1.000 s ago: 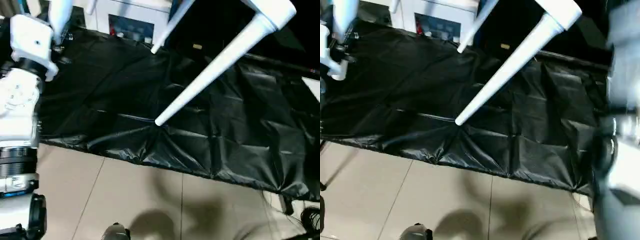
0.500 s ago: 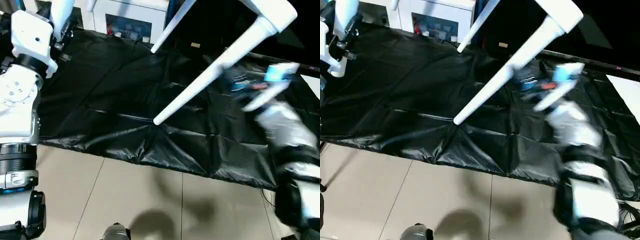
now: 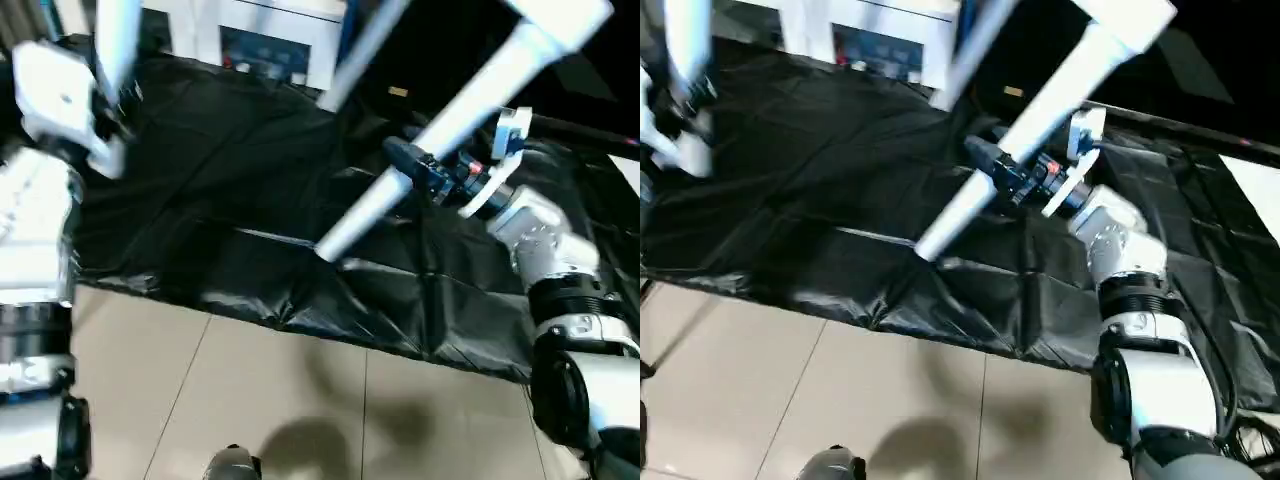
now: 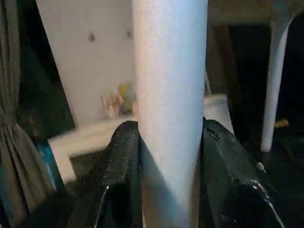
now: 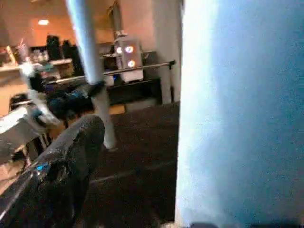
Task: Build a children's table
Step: Flip table
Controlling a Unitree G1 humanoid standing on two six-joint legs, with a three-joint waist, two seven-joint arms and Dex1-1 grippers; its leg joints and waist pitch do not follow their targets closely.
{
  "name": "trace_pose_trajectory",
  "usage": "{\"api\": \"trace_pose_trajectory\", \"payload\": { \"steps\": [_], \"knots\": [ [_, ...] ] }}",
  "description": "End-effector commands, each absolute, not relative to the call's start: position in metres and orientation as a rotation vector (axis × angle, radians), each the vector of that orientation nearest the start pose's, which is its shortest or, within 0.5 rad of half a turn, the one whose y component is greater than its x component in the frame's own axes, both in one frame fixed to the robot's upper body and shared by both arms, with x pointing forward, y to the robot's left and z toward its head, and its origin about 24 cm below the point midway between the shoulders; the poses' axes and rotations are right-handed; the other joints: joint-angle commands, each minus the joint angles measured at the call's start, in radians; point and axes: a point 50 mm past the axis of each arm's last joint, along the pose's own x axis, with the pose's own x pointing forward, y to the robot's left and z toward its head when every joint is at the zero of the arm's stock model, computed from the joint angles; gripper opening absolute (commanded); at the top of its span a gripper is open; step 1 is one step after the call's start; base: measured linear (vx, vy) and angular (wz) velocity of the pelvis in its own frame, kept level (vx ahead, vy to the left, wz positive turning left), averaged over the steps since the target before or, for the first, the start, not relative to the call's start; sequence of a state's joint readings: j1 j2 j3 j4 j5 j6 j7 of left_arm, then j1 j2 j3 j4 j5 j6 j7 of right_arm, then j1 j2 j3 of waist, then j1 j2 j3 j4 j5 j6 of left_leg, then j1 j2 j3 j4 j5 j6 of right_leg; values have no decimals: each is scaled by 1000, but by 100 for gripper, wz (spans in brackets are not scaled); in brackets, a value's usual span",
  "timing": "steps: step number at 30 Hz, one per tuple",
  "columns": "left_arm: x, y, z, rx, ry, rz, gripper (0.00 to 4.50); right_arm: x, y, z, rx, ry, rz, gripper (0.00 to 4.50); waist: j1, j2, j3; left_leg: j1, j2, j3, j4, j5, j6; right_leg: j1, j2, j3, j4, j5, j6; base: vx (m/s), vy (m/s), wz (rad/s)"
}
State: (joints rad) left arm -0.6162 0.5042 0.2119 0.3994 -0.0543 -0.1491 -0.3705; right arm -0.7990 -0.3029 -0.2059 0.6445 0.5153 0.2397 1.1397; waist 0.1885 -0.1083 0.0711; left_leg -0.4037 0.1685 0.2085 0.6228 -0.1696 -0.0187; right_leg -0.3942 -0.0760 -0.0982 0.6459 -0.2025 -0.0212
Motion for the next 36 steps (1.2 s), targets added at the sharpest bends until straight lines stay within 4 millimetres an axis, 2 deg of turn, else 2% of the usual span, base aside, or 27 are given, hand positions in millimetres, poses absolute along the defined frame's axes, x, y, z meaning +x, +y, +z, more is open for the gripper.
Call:
{"api": "trace_pose_trajectory", "payload": {
  "steps": [1, 2, 3, 5, 6, 8, 9, 10, 11, 12, 13, 14, 15, 18, 21, 23, 24, 26, 27, 28, 29, 31, 32, 33, 34, 35, 36],
  "knots": [
    [349, 221, 173, 469, -296, -324, 162, 357, -163, 176, 287, -228, 1124, 450, -11, 35, -79, 54, 86, -49, -92, -286, -106, 21, -111, 69, -75, -178, -147, 0, 0, 0],
    [349, 220, 171, 468, -288, -328, 162, 356, -164, 177, 284, -231, 1119, 450, -11, 31, -79, 53, 87, -49, -93, -295, -109, 23, -112, 69, -78, -187, -144, 0, 0, 0],
    [350, 217, 164, 460, -268, -339, 162, 356, -169, 178, 263, -234, 1086, 450, -9, 40, -80, 56, 87, -51, -93, -304, -115, 21, -112, 69, -79, -197, -141, 0, 0, 0],
    [350, 214, 159, 455, -252, -345, 162, 356, -173, 178, 254, -229, 1059, 450, -11, 42, -80, 56, 88, -54, -95, -329, -128, 21, -109, 67, -81, -186, -144, 0, 0, 0],
    [349, 214, 156, 454, -244, -340, 162, 357, -174, 177, 253, -227, 1042, 450, -10, 47, -81, 57, 88, -55, -95, -335, -132, 21, -110, 67, -79, -182, -147, 0, 0, 0],
    [349, 214, 154, 452, -236, -335, 162, 358, -175, 176, 251, -223, 1026, 450, -12, 45, -80, 57, 87, -55, -95, -348, -135, 21, -109, 67, -80, -178, -155, 0, 0, 0],
    [347, 215, 151, 449, -230, -322, 162, 359, -176, 175, 251, -217, 1008, 450, -11, 55, -81, 57, 87, -56, -94, -354, -137, 21, -110, 67, -78, -174, -159, 0, 0, 0],
    [345, 218, 147, 442, -224, -297, 162, 361, -176, 172, 257, -210, 984, 450, -14, 53, -80, 57, 89, -57, -97, -369, -141, 21, -110, 66, -80, -171, -161, 0, 0, 0],
    [343, 220, 144, 437, -219, -273, 162, 363, -176, 168, 262, -202, 965, 450, -14, 46, -79, 60, 87, -55, -95, -381, -140, 21, -109, 66, -82, -185, -164, 0, 0, 0],
    [341, 221, 142, 437, -216, -262, 162, 364, -176, 167, 264, -197, 958, 450, -14, 48, -80, 59, 88, -56, -95, -379, -140, 22, -112, 67, -79, -184, -170, 0, 0, 0],
    [339, 223, 137, 438, -208, -247, 162, 366, -176, 161, 264, -179, 942, 450, -17, 37, -78, 54, 89, -56, -97, -377, -136, 24, -112, 66, -82, -194, -172, 0, 0, 0],
    [338, 224, 135, 439, -204, -245, 162, 366, -175, 159, 262, -169, 938, 450, -19, 43, -78, 55, 88, -56, -95, -373, -134, 23, -112, 67, -81, -200, -172, 0, 0, 0],
    [338, 225, 133, 441, -199, -243, 162, 365, -174, 157, 263, -161, 941, 450, -19, 43, -78, 55, 88, -56, -95, -373, -134, 23, -112, 67, -81, -200, -172, 0, 0, 0],
    [337, 231, 125, 426, -174, -200, 162, 362, -169, 144, 238, -123, 938, 450, -27, 20, -76, 54, 88, -54, -95, -362, -117, 23, -112, 68, -88, -239, -156, 0, 0, 0],
    [333, 234, 119, 401, -167, -205, 162, 358, -168, 132, 194, -109, 898, 450, -29, 28, -76, 55, 90, -57, -99, -359, -124, 18, -114, 68, -90, -243, -136, 0, 0, 0],
    [325, 237, 114, 372, -181, -203, 162, 352, -168, 124, 215, -124, 850, 450, -31, 24, -77, 57, 91, -58, -102, -377, -129, 18, -112, 67, -89, -236, -136, 0, 0, 0],
    [322, 238, 114, 360, -187, -202, 197, 351, -169, 122, 221, -131, 837, 450, -32, 24, -78, 55, 93, -60, -105, -386, -135, 20, -113, 66, -86, -226, -138, 0, 0, 0],
    [312, 242, 110, 300, -193, -192, 197, 342, -172, 115, 224, -171, 762, 450, -33, 25, -78, 55, 93, -59, -107, -383, -139, 19, -111, 66, -83, -194, -143, 0, 0, 0],
    [312, 242, 110, 300, -193, -192, 222, 342, -172, 115, 224, -171, 762, 450, -35, 23, -78, 53, 91, -58, -107, -383, -134, 21, -111, 66, -84, -190, -143, 0, 0, 0],
    [301, 245, 104, 227, -190, -182, 240, 328, -173, 105, 216, -189, 725, 450, -33, 32, -78, 53, 91, -59, -108, -385, -131, 23, -112, 67, -85, -188, -143, 0, 0, 0],
    [293, 246, 99, 198, -187, -173, 242, 319, -173, 96, 196, -182, 712, 450, -34, 28, -78, 54, 92, -56, -108, -378, -131, 21, -111, 68, -84, -176, -142, 0, 0, 0],
    [285, 247, 95, 176, -184, -161, 253, 309, -172, 88, 170, -175, 699, 450, -34, 31, -75, 52, 91, -56, -111, -394, -117, 24, -110, 70, -92, -188, -132, 0, 0, 0],
    [275, 250, 88, 144, -171, -118, 272, 300, -173, 79, 174, -166, 657, 450, -37, 37, -77, 52, 90, -57, -111, -392, -113, 26, -109, 71, -95, -194, -133, 0, 0, 0],
    [275, 250, 88, 144, -171, -118, 272, 300, -173, 79, 174, -166, 657, 450, -38, 34, -75, 49, 91, -57, -112, -395, -109, 26, -110, 72, -98, -200, -133, 0, 0, 0],
    [262, 249, 79, 119, -138, -106, 272, 289, -173, 72, 154, -157, 595, 450, -37, 53, -72, 54, 88, -59, -112, -419, -108, 23, -112, 73, -104, -241, -133, 0, 0, 0],
    [262, 249, 79, 119, -138, -106, 272, 289, -173, 72, 154, -157, 595, 450, -41, 45, -71, 51, 93, -61, -116, -424, -112, 26, -110, 73, -107, -247, -128, 0, 0, 0],
    [256, 247, 74, 108, -108, -105, 272, 284, -173, 70, 147, -157, 558, 450, -45, 42, -63, 49, 95, -64, -122, -463, -114, 25, -110, 72, -113, -299, -120, 0, 0, 0]
  ]
}}
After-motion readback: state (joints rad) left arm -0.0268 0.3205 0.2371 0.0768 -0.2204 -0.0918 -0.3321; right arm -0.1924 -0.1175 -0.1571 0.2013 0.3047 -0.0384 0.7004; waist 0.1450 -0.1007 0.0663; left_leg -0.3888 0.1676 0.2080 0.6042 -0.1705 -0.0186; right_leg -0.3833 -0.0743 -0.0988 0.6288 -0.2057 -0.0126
